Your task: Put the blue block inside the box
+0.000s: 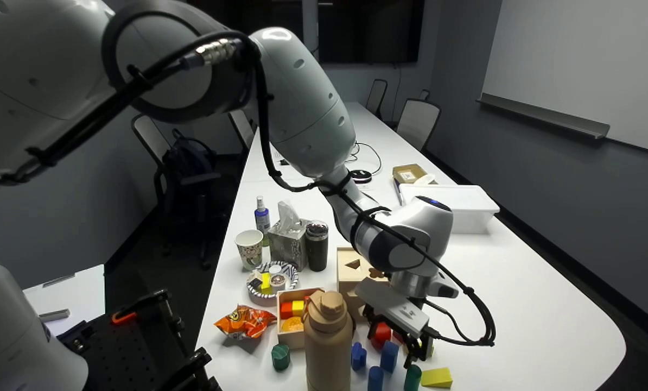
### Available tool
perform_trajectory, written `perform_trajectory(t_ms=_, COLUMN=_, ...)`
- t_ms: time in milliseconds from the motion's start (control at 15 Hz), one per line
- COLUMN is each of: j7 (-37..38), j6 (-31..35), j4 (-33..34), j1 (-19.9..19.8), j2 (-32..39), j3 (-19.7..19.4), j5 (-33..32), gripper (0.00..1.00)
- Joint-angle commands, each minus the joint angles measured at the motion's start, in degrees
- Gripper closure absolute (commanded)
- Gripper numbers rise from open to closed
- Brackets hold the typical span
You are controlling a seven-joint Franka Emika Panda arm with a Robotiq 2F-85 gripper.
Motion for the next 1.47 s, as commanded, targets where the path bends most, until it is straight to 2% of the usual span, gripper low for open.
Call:
perform_trajectory(t_ms=0, j7=-0.04, j6=0.46, j4=0.57, j1=-0.06, j2=0.54, j3=-0.02, j5=-0.99, gripper=0.26)
perform_trajectory(t_ms=400, j7=0.06, j6=0.68, j4=0.43, j1=0.29, j2=0.9, j3=-0.01, j5=-1.23, gripper=0.73)
perform_trajectory(t_ms=600, j7=0.09, j6=0.74, j4=0.38, j1=0.33, j2=1.0, j3=-0.08, j5=-1.38, gripper=0.91)
perform_trajectory(t_ms=1000, j7=0.07, j6=-0.29, j4=0.32, j1=0.61, j2=-0.67, j3=0.46, j5=-1.16, gripper=0.91)
perform_trajectory(t_ms=1400, j7=-0.02, j6=-4.85, j4=0.8, j1=1.12, j2=-6.67, j3=1.31, j5=-0.45, gripper=0.91)
